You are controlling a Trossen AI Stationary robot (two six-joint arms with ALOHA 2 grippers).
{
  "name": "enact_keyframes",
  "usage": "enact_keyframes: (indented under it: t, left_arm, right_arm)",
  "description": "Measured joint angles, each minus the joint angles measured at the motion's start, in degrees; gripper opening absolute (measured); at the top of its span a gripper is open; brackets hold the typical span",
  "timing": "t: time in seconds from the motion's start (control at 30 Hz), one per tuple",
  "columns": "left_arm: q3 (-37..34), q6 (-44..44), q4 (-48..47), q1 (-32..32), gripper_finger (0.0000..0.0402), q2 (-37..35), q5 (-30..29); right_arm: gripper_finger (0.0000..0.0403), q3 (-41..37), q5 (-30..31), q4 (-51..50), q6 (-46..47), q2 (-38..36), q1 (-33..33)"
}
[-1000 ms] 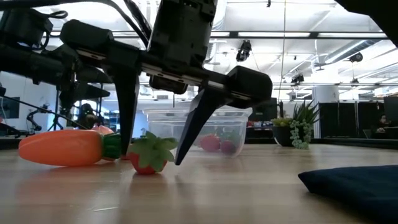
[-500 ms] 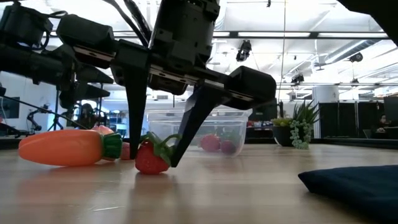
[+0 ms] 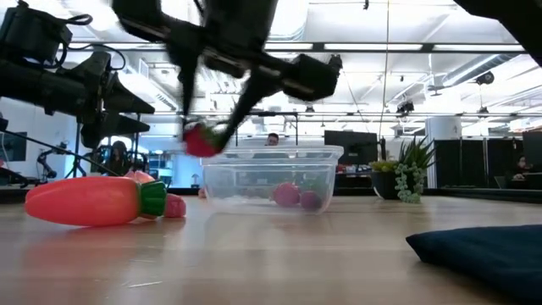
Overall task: Pick and placing Produce into tupperware
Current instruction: Put the red strawberry into the transparent bin, then put the red cherry into the transparent bin
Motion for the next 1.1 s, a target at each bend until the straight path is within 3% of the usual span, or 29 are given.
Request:
enact_keyframes:
  t: [0.17,0.47,0.9,1.1]
  left_arm:
    - [0.00,0.00,0.00,-0.01,0.0226,0.04,0.00]
    - [0.00,0.00,-0.01,-0.02,0.0226,0.04,-0.01]
    - [0.00,0.00,-0.02,0.00,0.0226,0.04,0.00]
    - [0.00,0.00,0.02,0.00,0.0226,0.04,-0.02]
  right_arm:
    - [0.0132,0.15,2.37,-9.39,-2.20,-2.56,-3.05]
    - [0.0146,-0.04,0.11,-10.45,-12.85,-2.08,-8.64]
    - [0.0243,-0.10,-0.46,-10.67,-17.67,-1.96,-10.05]
    - [0.0256,0.48,0.55,-12.19,-20.38,-3.28,-13.04]
